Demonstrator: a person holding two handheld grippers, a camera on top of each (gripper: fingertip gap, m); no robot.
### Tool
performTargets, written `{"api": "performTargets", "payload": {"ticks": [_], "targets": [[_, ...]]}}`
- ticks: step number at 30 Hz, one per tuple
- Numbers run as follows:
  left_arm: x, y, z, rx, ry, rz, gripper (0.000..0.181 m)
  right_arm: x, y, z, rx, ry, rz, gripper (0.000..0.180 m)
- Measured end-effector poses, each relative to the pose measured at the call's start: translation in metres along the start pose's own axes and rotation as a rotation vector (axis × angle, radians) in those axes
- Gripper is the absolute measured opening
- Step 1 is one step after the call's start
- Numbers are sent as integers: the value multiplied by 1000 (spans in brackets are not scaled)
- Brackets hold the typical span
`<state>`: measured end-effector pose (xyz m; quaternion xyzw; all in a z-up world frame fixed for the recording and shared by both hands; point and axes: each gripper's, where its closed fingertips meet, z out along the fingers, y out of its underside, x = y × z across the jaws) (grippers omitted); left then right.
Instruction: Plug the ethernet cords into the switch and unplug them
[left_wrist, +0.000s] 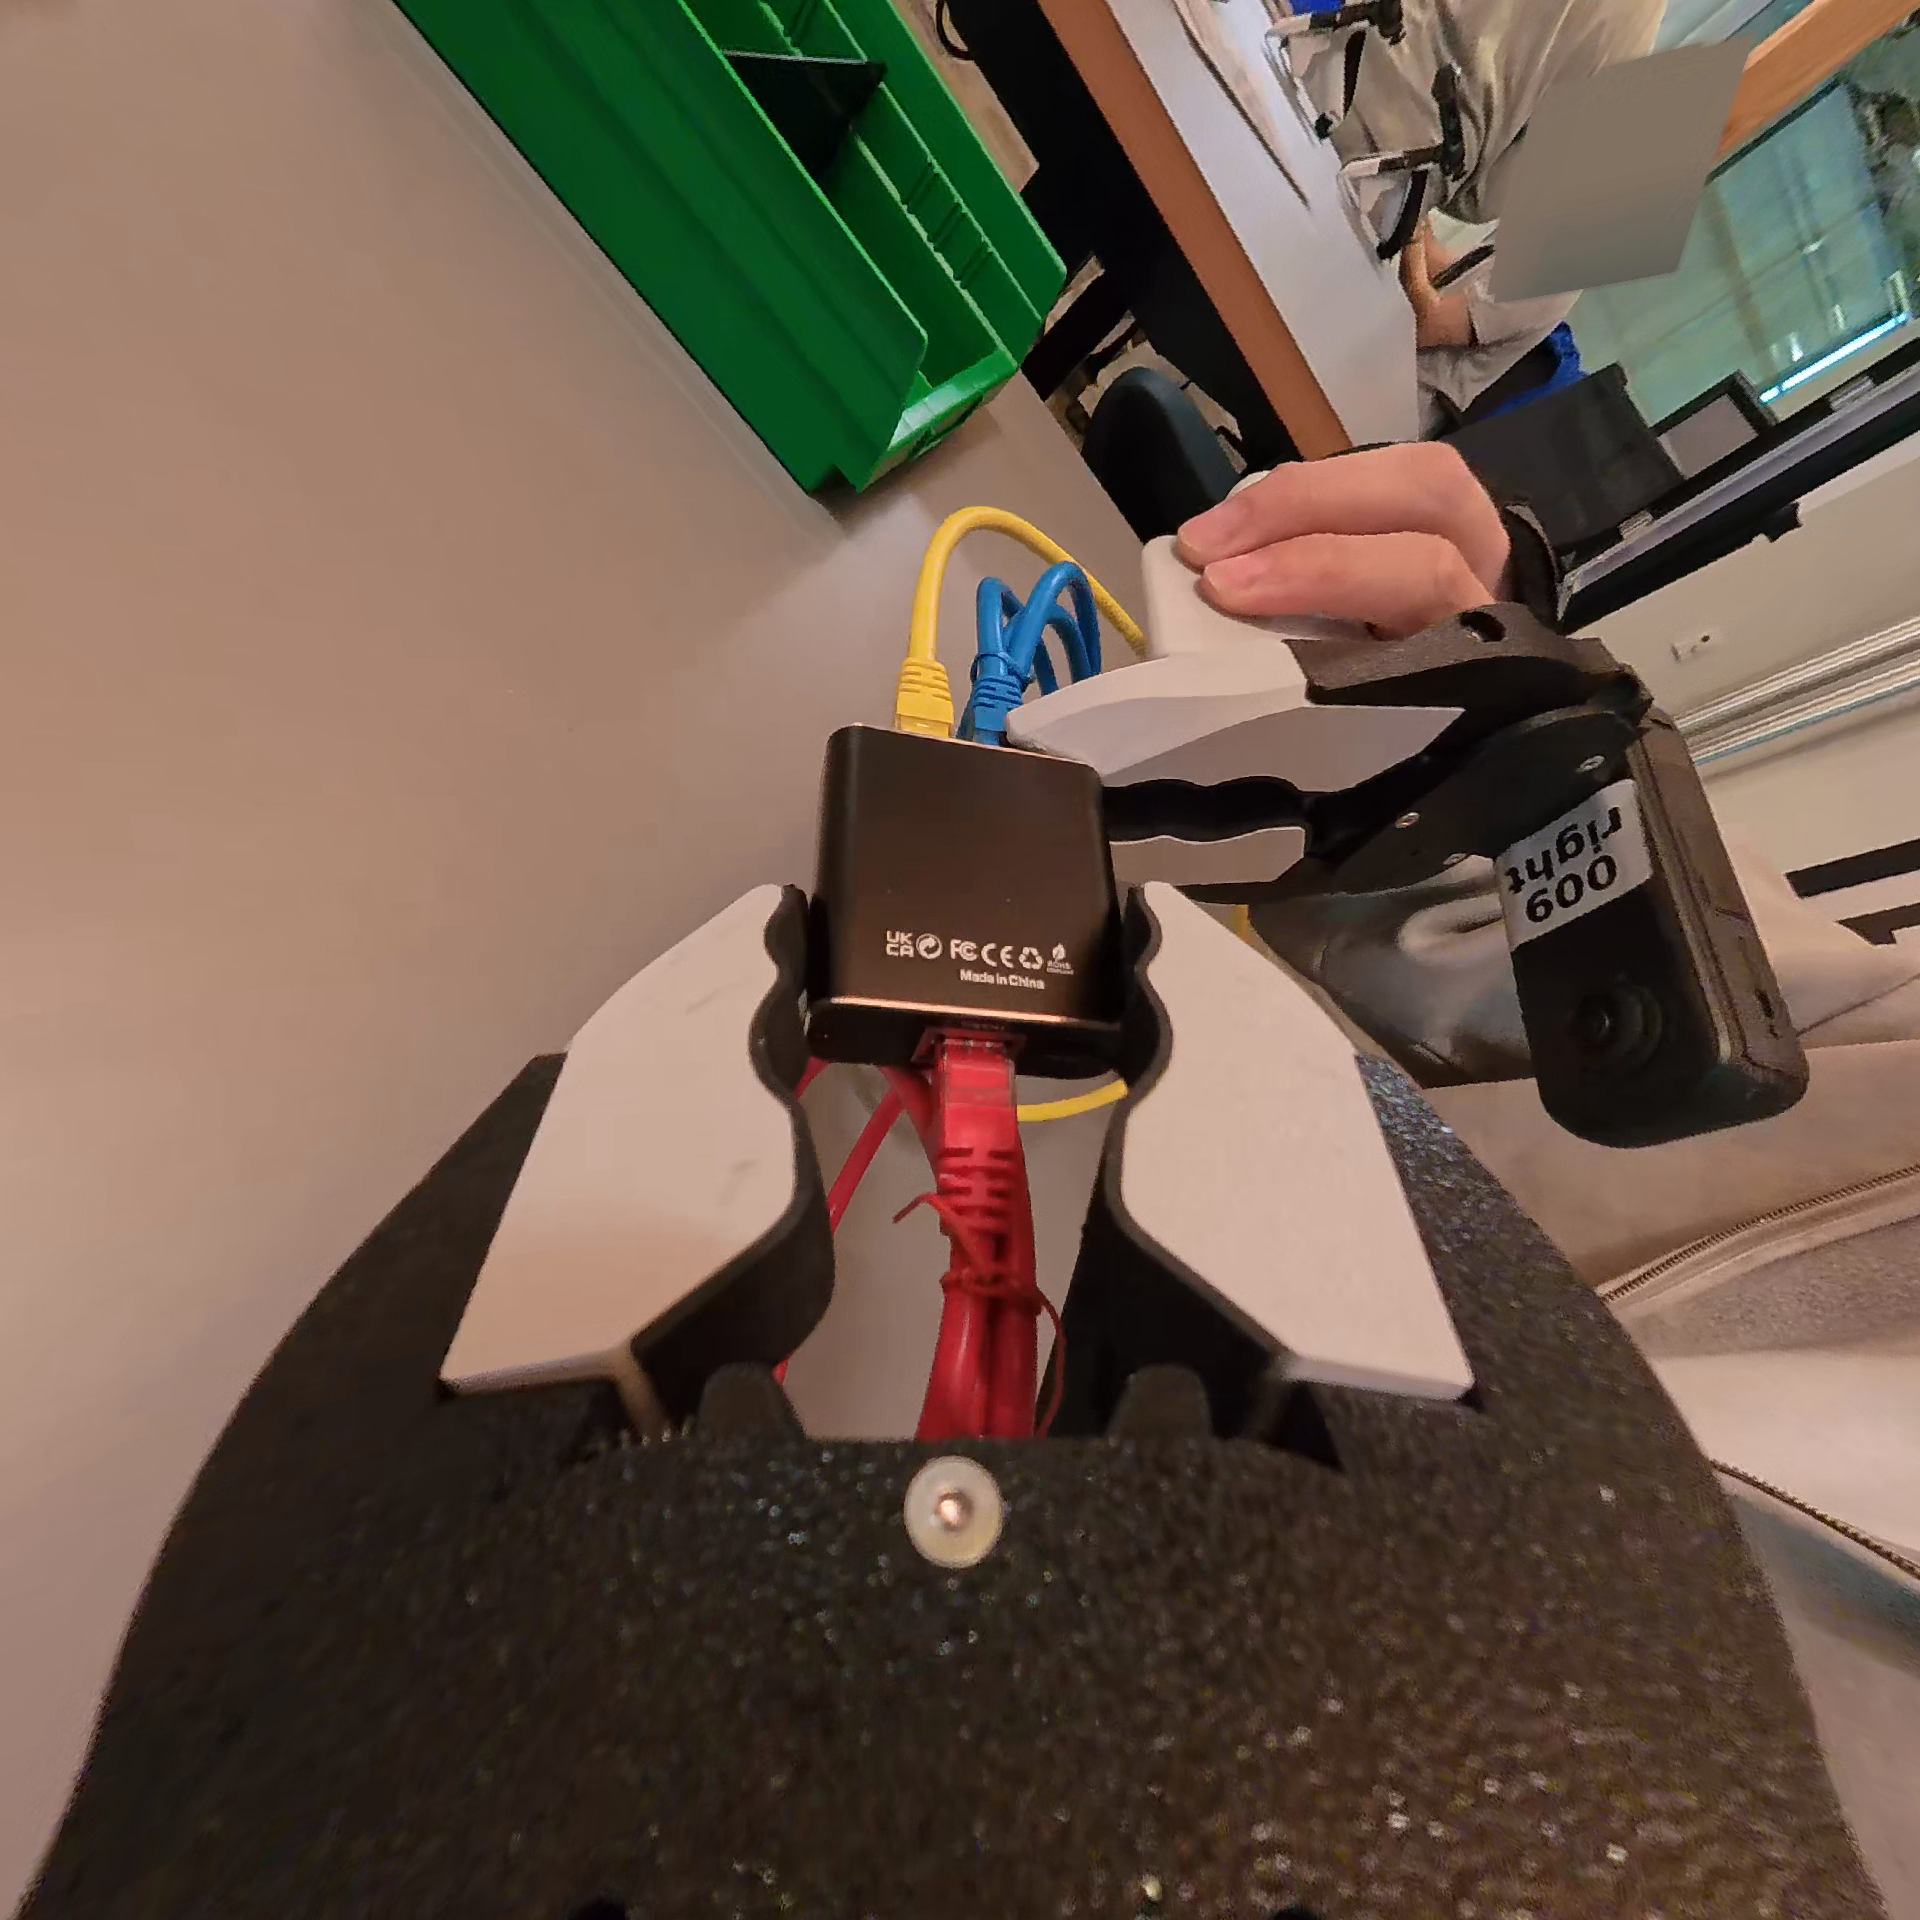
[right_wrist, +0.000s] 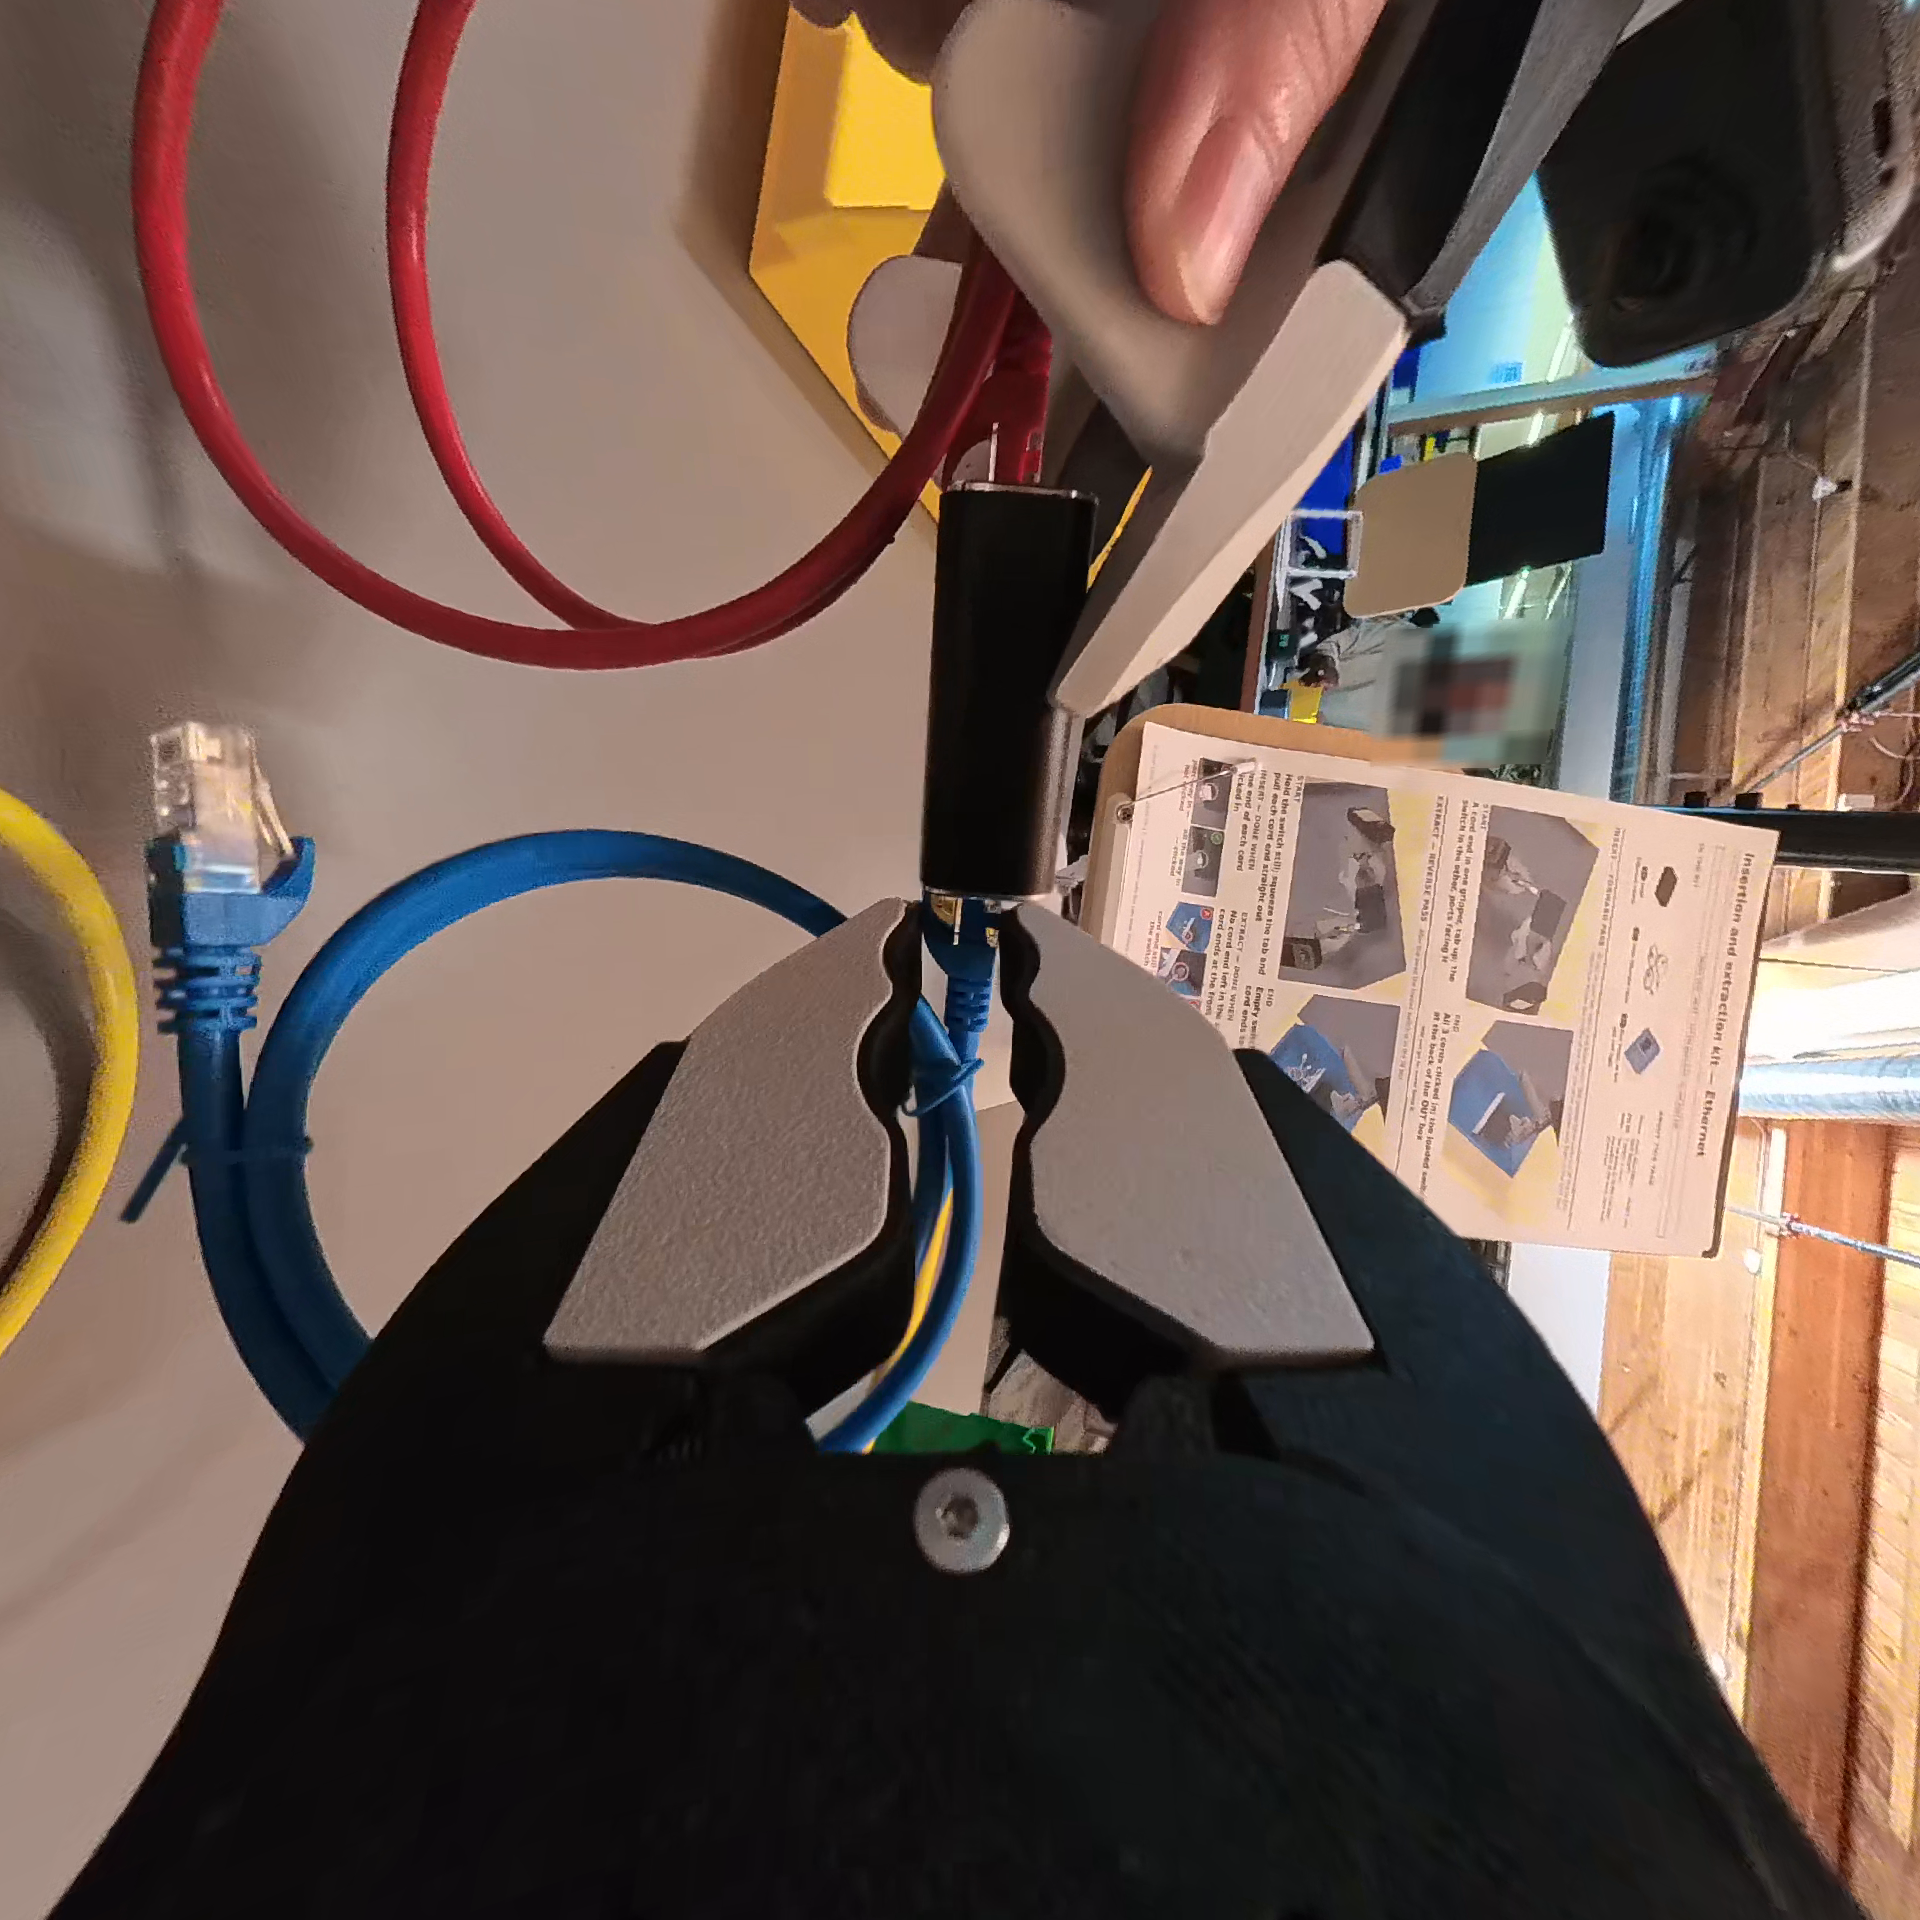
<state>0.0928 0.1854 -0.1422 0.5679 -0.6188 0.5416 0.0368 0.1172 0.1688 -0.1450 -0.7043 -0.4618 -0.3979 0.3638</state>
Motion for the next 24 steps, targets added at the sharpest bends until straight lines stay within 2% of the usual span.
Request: {"api": "performTargets", "payload": {"ticks": [8,24], "targets": [[1,0,1,7,22,-18,57,1,0,-1,-22,-19,10,13],[-3,3,2,2,16,-13,56,-3,1,1,17,-29,-123,15]]}}
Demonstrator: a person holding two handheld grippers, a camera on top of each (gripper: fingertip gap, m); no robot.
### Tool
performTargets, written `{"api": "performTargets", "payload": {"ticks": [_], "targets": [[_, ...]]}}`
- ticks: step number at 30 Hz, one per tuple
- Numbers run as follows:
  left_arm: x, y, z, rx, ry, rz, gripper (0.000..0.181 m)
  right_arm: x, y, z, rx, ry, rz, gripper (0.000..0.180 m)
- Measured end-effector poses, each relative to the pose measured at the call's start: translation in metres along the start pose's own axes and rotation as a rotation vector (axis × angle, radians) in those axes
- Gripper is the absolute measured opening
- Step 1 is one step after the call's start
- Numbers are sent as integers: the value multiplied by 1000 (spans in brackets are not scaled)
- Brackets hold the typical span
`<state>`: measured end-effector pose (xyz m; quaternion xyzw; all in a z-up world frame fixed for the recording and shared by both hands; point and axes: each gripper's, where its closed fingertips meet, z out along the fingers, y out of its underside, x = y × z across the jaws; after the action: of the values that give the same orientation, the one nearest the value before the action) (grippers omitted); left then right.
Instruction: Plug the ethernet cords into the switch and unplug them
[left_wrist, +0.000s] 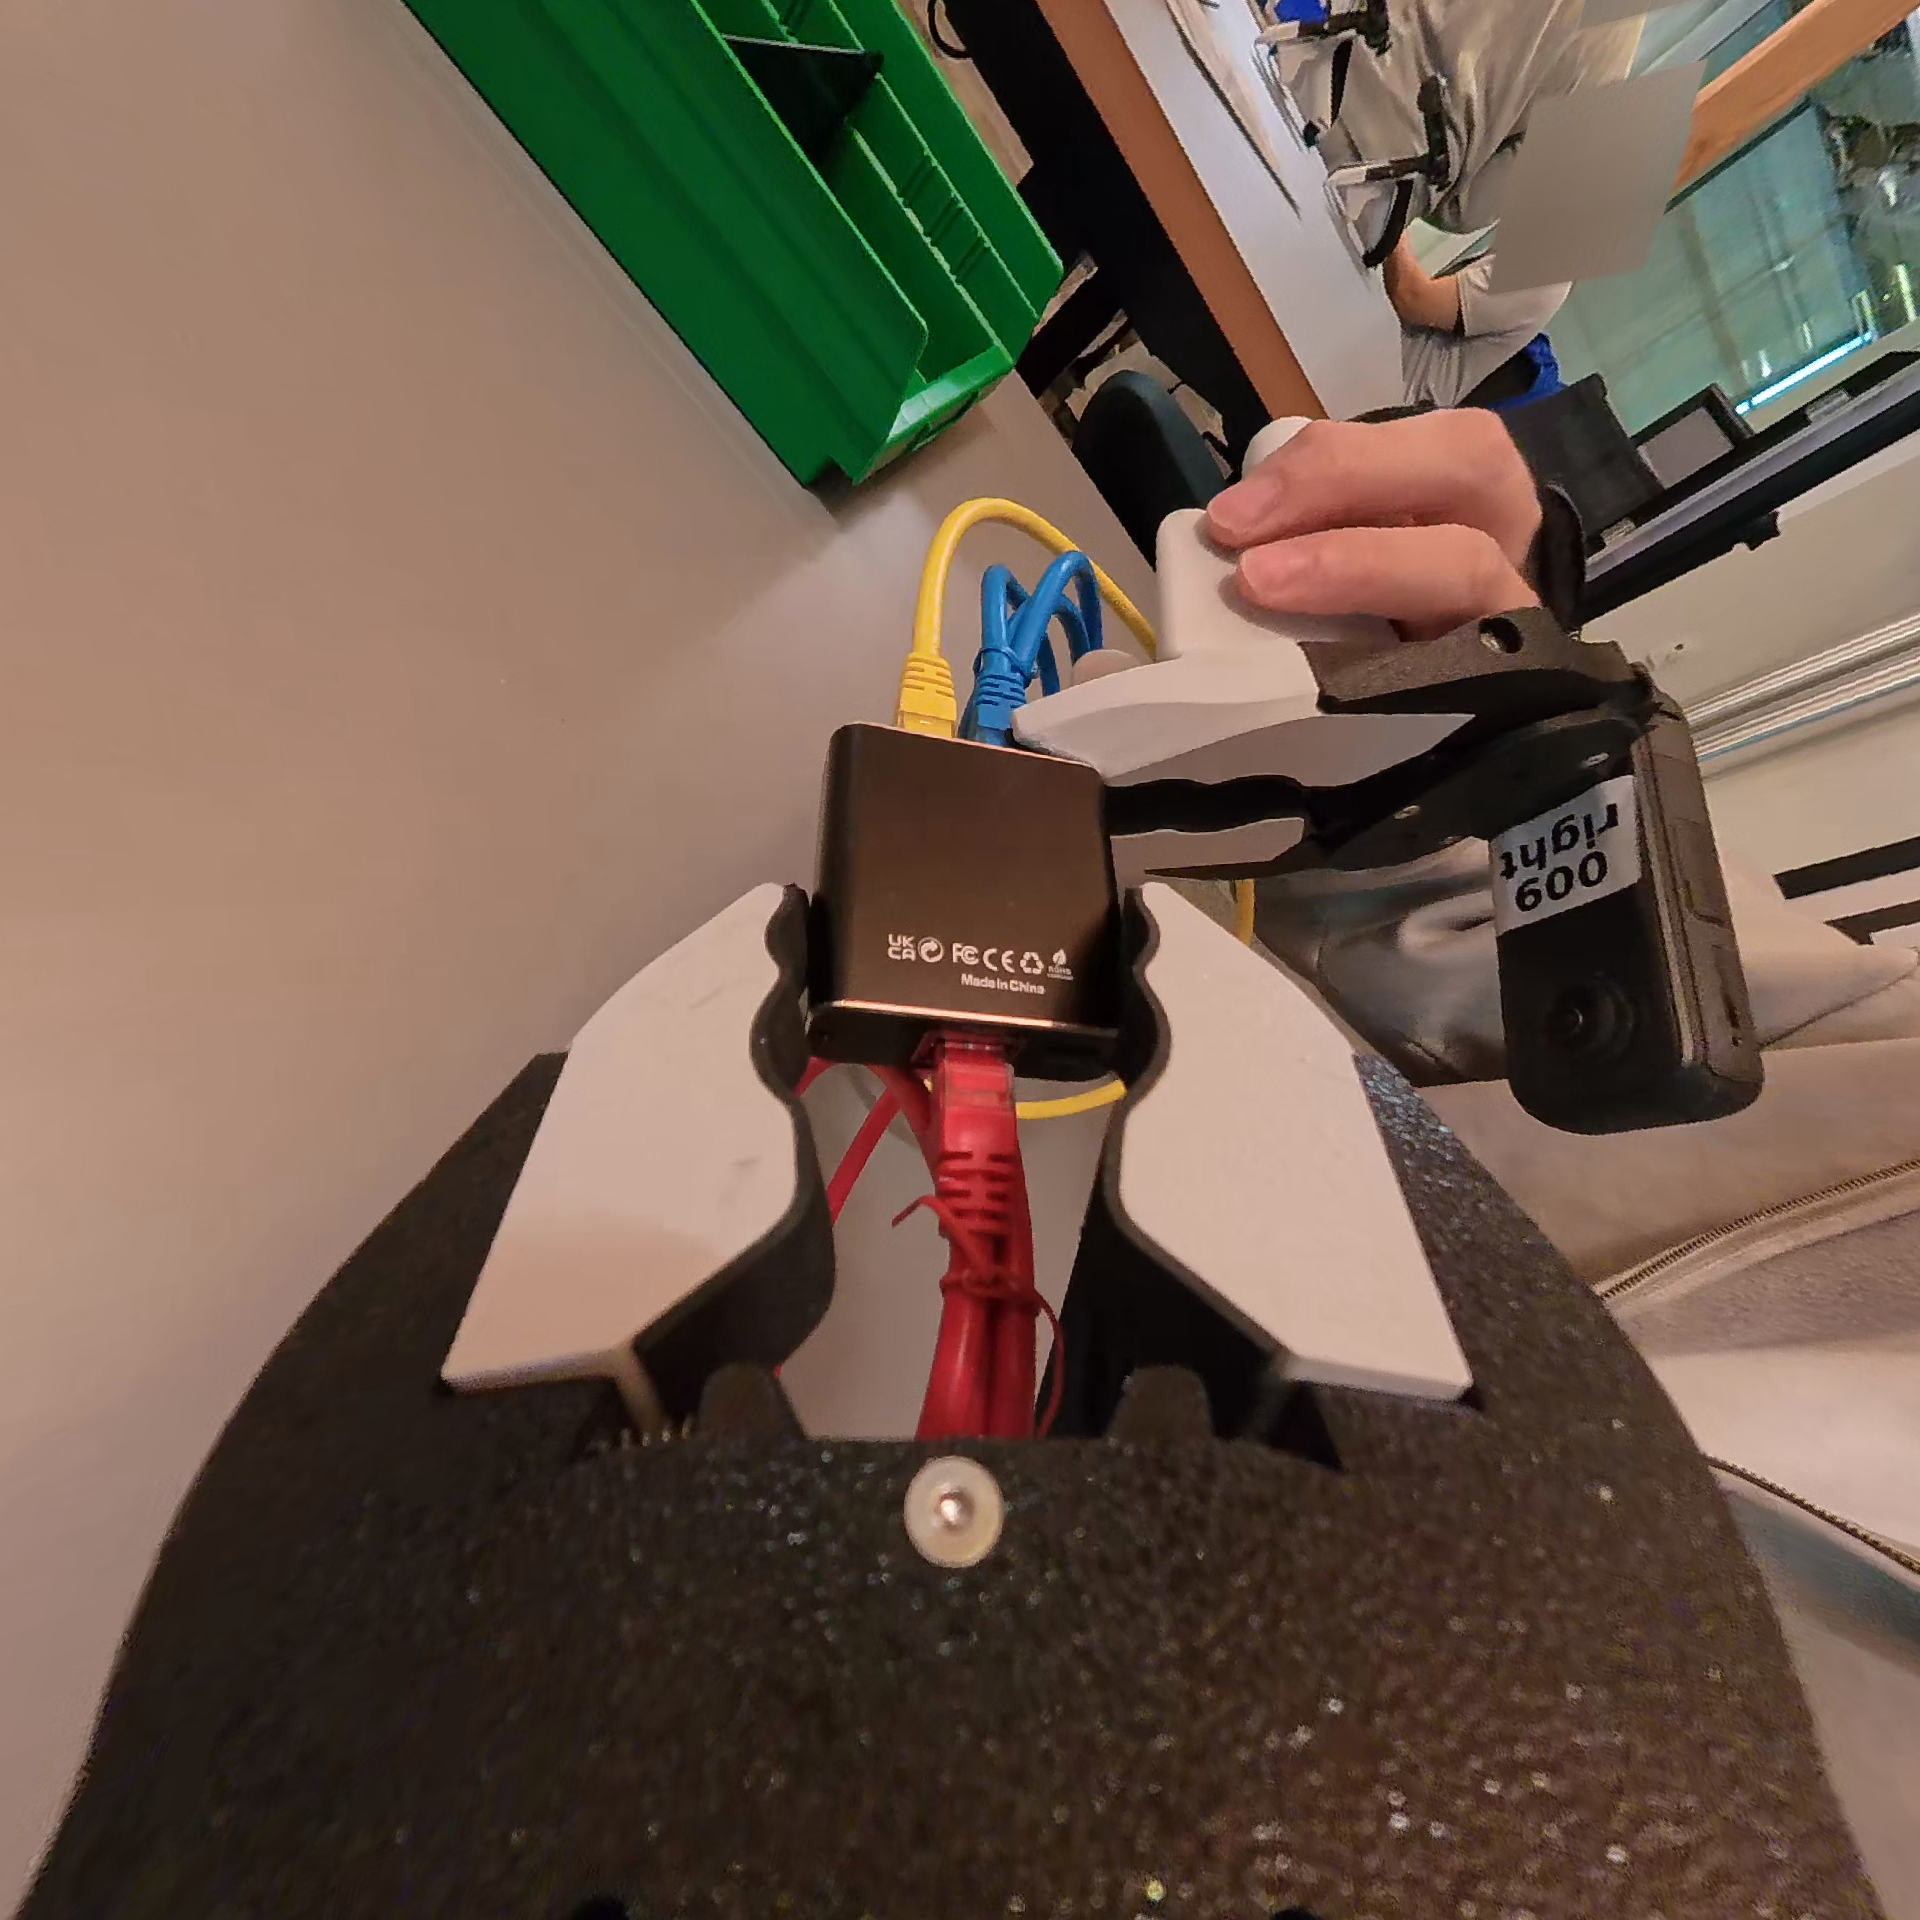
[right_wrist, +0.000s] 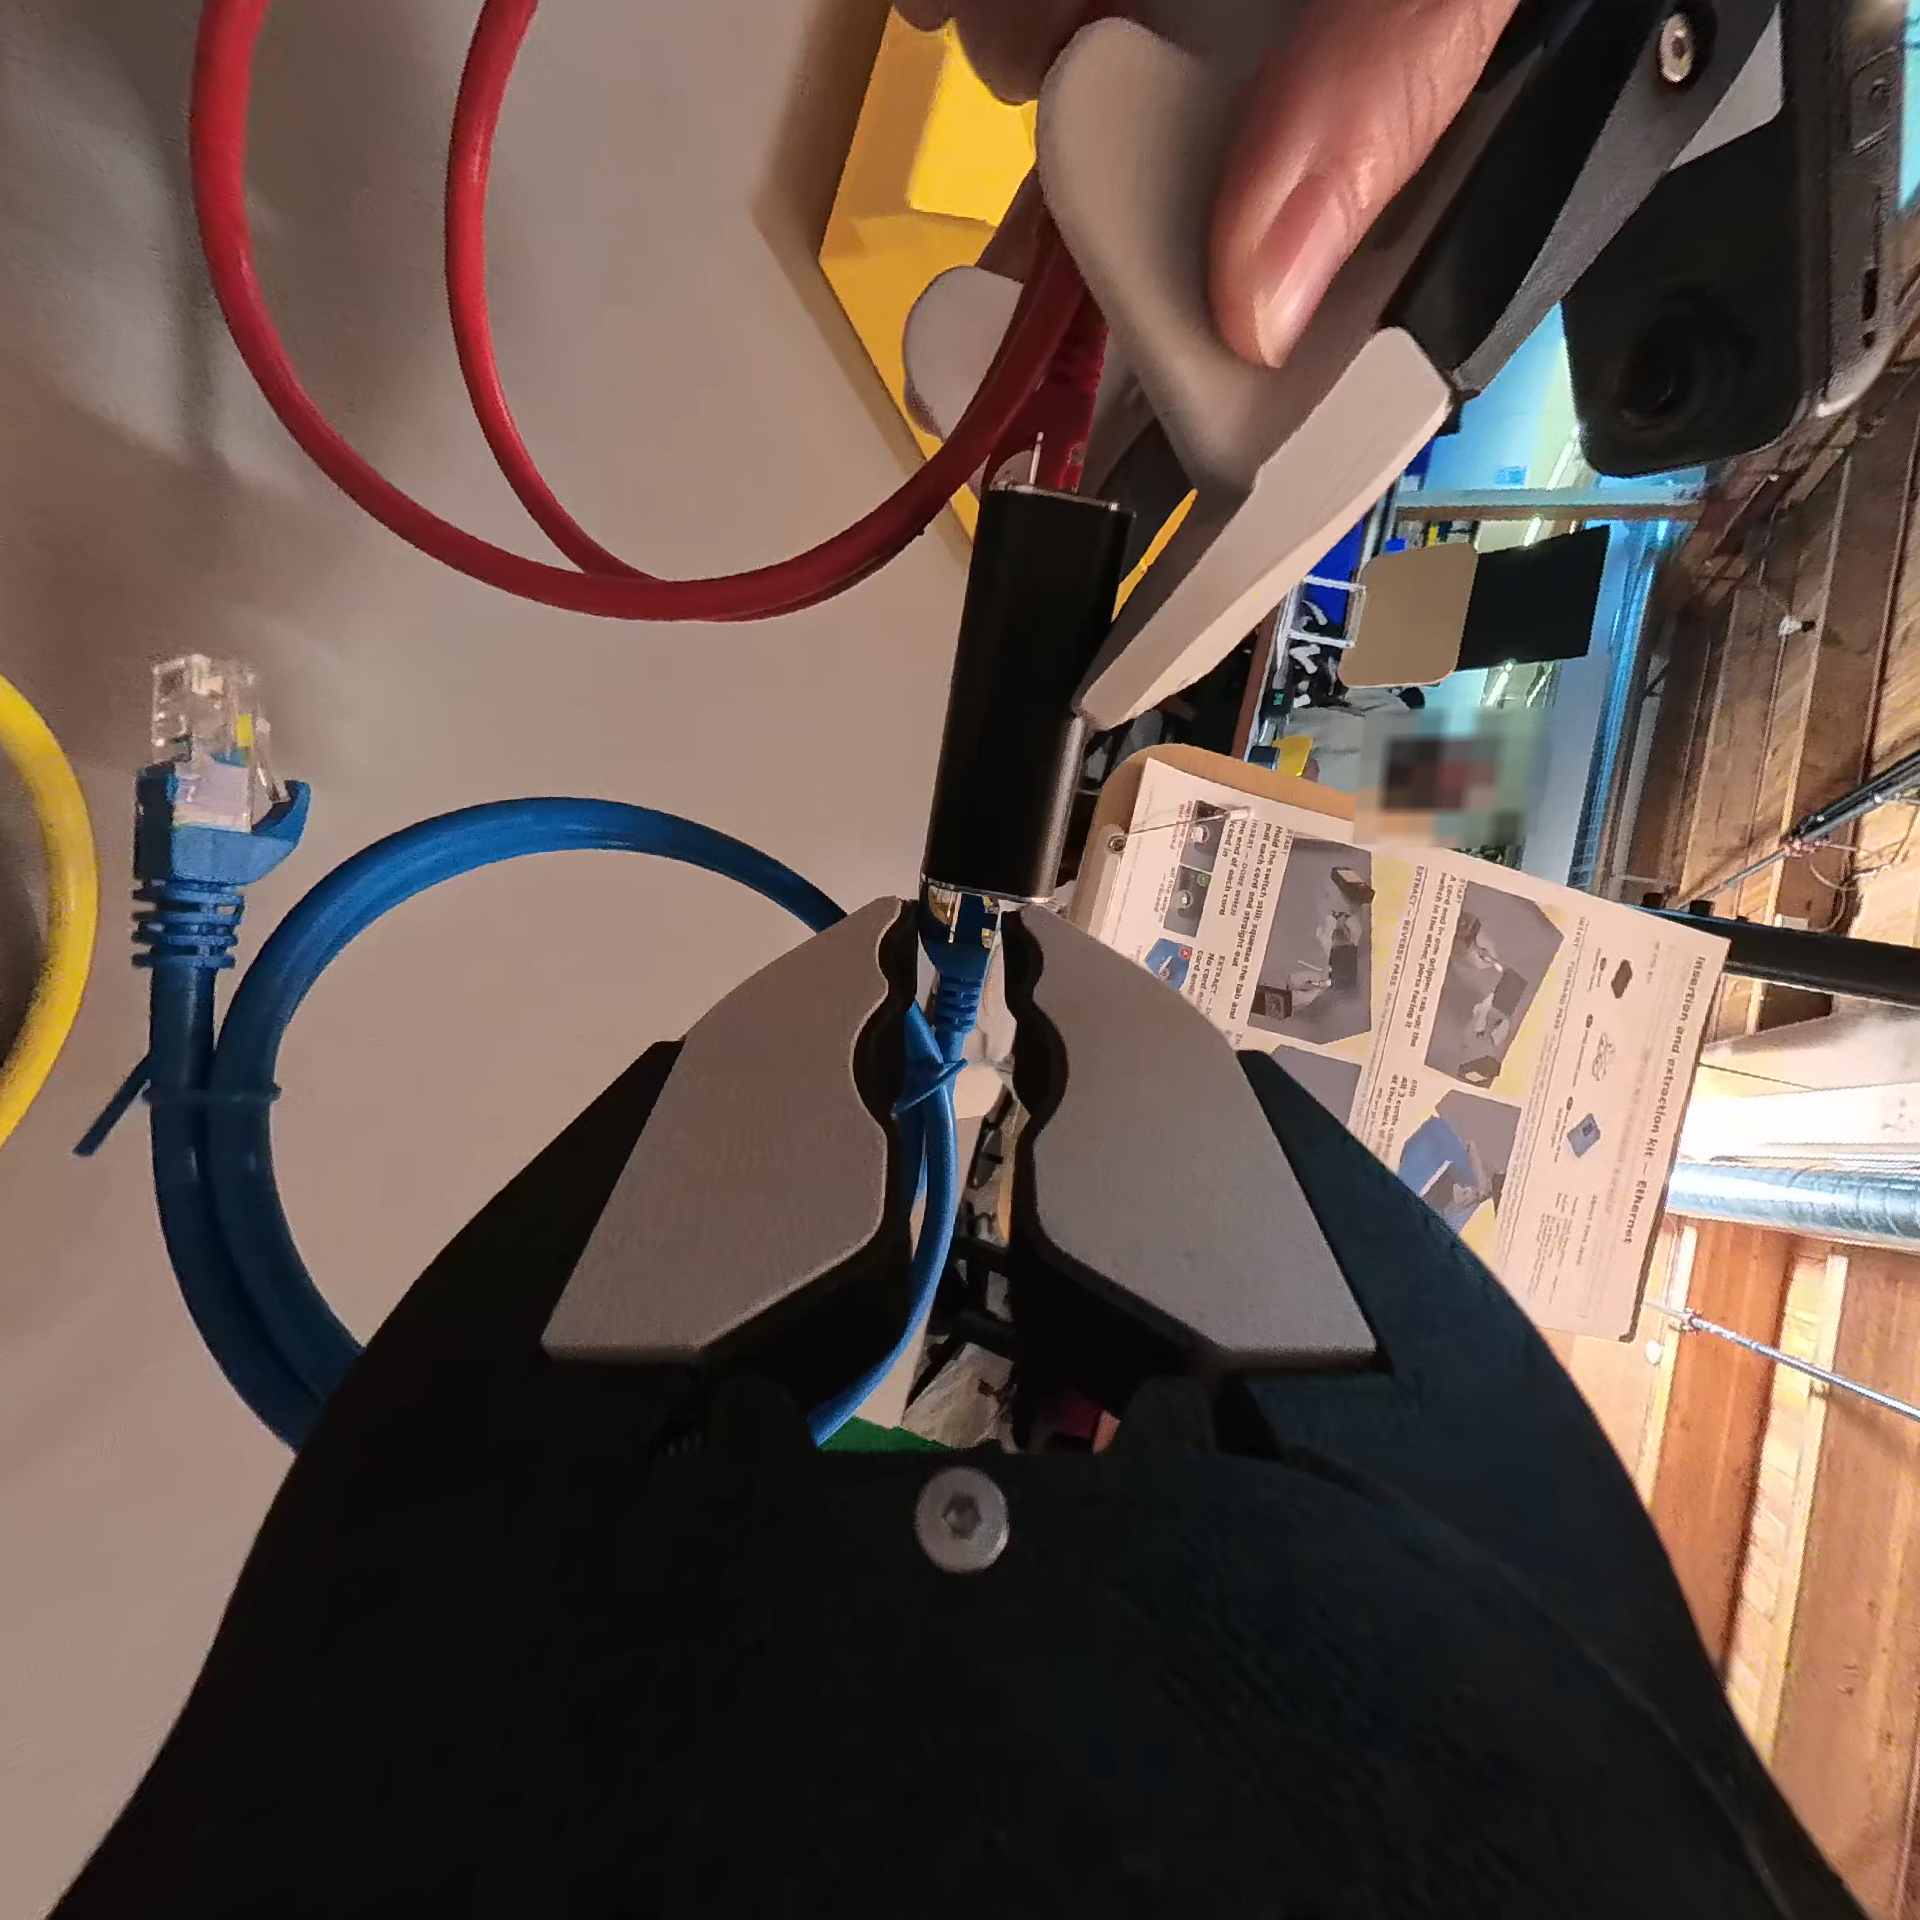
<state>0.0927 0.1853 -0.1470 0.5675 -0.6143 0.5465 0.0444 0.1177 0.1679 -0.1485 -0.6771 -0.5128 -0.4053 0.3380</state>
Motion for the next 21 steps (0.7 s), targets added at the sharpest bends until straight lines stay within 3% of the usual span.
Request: {"api": "performTargets", "payload": {"ticks": [5,7,9,21], "targets": [[0,1,1,-4,9,-7,56,0,0,2,13,-16,65,18],[6,3,5,-21,36,-3,56,5,-8,2,52,7,108,36],[10,1,9,-13,22,16,56,0,-9,4,19,-28,96,25],[11,-1,1,13,52,-9,55,8,-8,-4,45,63,68,24]]}}
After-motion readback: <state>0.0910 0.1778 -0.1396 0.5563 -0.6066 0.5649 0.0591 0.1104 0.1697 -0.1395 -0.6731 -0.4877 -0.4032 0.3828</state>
